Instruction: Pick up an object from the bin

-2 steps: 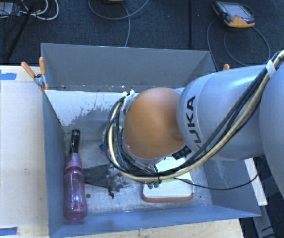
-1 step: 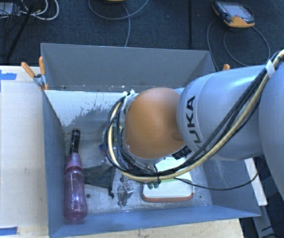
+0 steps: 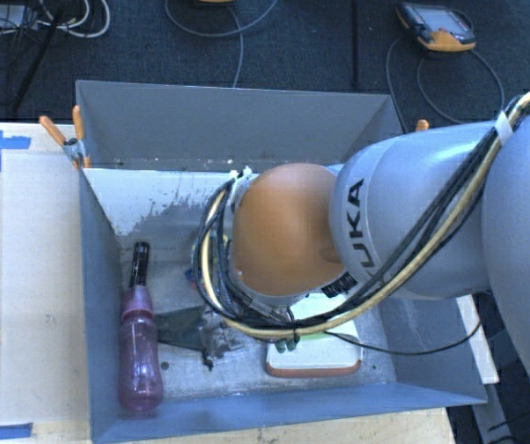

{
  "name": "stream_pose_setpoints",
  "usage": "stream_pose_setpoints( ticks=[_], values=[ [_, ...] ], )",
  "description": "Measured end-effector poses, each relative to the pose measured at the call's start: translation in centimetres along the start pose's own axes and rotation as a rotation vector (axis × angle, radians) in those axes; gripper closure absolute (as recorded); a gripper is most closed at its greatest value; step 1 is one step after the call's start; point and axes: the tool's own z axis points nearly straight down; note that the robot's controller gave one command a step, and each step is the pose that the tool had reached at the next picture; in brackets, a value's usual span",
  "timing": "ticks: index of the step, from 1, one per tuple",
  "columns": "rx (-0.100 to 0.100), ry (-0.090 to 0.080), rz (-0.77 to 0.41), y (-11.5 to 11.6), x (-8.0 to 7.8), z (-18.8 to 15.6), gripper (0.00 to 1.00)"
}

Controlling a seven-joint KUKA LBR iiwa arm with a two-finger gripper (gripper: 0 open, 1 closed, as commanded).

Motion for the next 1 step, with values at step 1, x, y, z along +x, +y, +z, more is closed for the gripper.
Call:
stream_pose_setpoints(
  ticks=[1],
  values=[
    [0.000,0.000,0.001,0.00,0.00,0.00,0.00]
  ],
)
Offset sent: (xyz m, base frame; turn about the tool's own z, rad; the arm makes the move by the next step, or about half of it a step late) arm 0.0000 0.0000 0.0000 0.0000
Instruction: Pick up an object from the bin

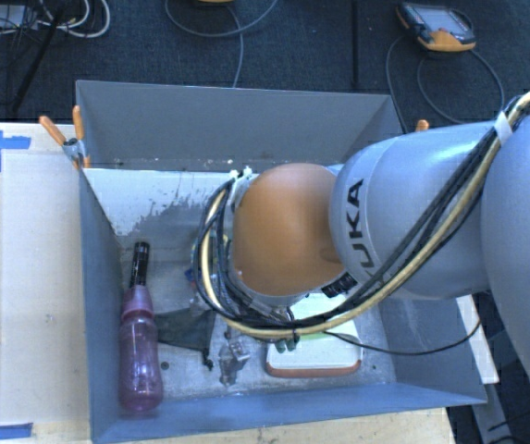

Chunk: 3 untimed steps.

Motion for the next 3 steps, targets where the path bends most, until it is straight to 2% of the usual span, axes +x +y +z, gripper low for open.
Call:
stream_pose_setpoints(
  ticks=[1,2,3],
  values=[
    [0.000,0.000,0.000,0.0,0.0,0.0,0.00],
    [0.000,-0.004,0.259,5.0,-2.7,-5.5,1.00],
    [0.000,-0.004,0.259,5.0,-2.7,-5.5,1.00]
  ],
)
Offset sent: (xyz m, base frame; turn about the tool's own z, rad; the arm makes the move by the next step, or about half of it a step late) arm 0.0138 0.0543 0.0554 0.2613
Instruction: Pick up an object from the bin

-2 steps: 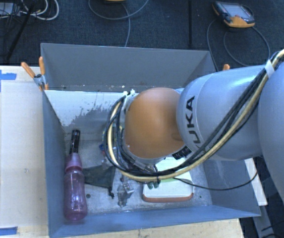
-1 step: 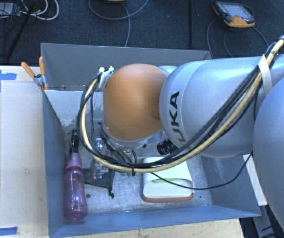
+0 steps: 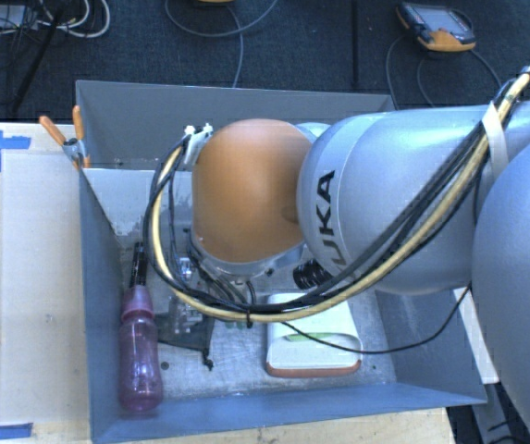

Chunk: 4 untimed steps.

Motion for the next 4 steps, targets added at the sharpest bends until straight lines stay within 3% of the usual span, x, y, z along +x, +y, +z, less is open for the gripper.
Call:
stream_pose_setpoints(
  ticks=[1,2,3,4],
  values=[
    [0.001,0.003,0.104,-2.2,1.8,6.2,0.00],
    [0.002,0.004,0.108,-2.3,1.9,6.5,0.00],
    [-0.001,-0.003,0.118,-6.5,-3.8,14.9,1.00],
    [-0.001,-0.003,0.118,-6.5,-3.8,14.9,1.00]
  ],
)
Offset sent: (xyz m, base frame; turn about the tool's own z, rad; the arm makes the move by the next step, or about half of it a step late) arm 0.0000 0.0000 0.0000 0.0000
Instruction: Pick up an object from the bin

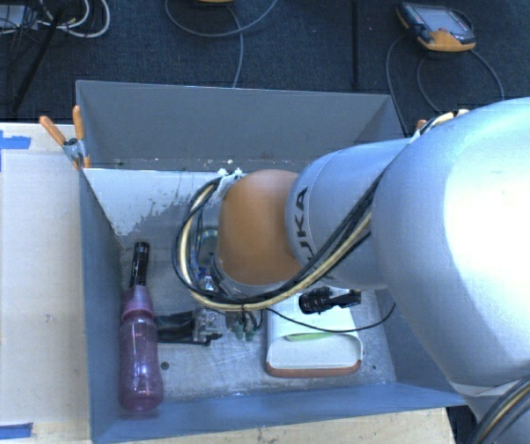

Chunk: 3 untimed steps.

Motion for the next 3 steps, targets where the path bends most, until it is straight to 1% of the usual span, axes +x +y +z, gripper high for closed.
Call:
stream_pose_setpoints(
  ticks=[1,2,3],
  values=[
    [0.005,0.010,0.004,1.1,-0.6,-4.5,1.00],
    [0.003,0.007,-0.025,-1.7,-0.6,-10.2,1.00],
    [0.005,0.003,-0.010,-0.6,0.9,-14.1,1.00]
  ],
)
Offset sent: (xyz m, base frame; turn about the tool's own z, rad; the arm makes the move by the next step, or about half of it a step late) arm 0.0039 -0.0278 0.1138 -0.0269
